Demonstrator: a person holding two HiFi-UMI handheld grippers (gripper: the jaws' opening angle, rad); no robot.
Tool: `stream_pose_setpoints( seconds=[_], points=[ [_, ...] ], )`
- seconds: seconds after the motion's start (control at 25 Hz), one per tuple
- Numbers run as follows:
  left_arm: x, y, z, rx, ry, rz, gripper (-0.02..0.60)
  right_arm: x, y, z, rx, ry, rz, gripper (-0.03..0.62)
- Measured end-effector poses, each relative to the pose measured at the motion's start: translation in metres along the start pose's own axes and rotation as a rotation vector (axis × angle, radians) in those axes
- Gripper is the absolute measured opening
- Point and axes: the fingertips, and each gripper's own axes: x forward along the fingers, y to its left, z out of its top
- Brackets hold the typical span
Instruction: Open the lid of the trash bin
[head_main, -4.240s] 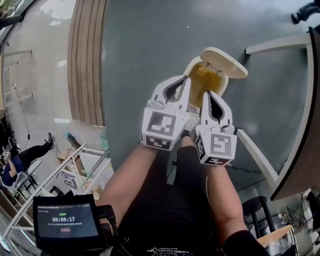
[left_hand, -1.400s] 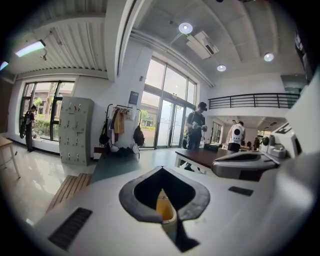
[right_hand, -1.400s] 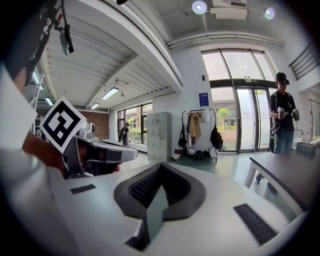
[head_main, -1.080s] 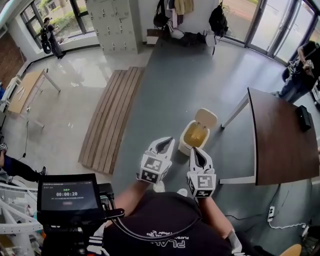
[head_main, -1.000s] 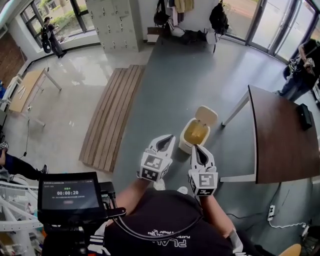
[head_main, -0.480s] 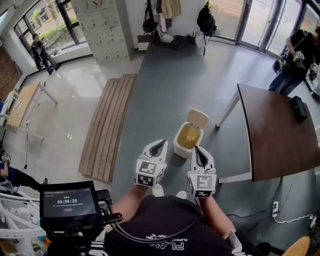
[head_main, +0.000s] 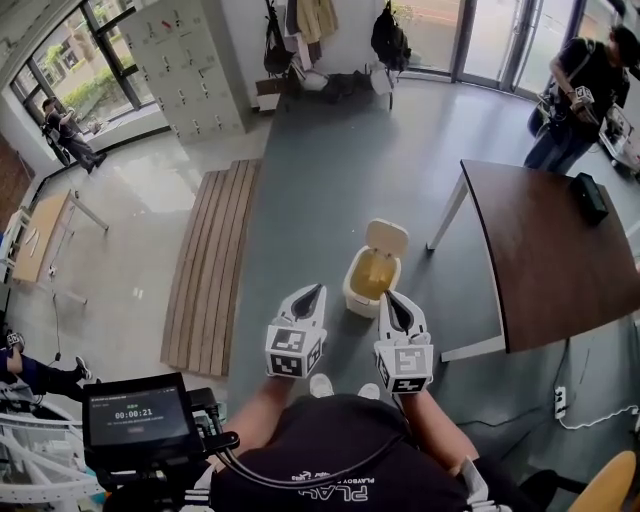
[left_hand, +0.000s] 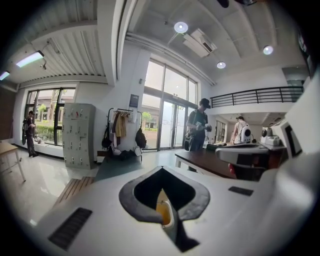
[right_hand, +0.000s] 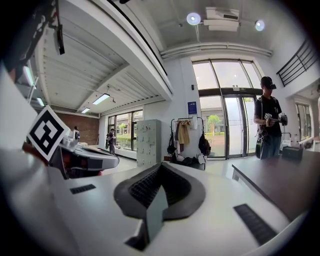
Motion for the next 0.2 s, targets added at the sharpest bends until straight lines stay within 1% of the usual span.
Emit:
stream_pose_setpoints(
  seconds=[0.2],
  points=[
    [0.0001,0.0071,0.0007,0.004,0.002,-0.007,-0.002,0.0087,0.0083,0.0009,-0.010,0.006,0.006,-0.002]
  ],
)
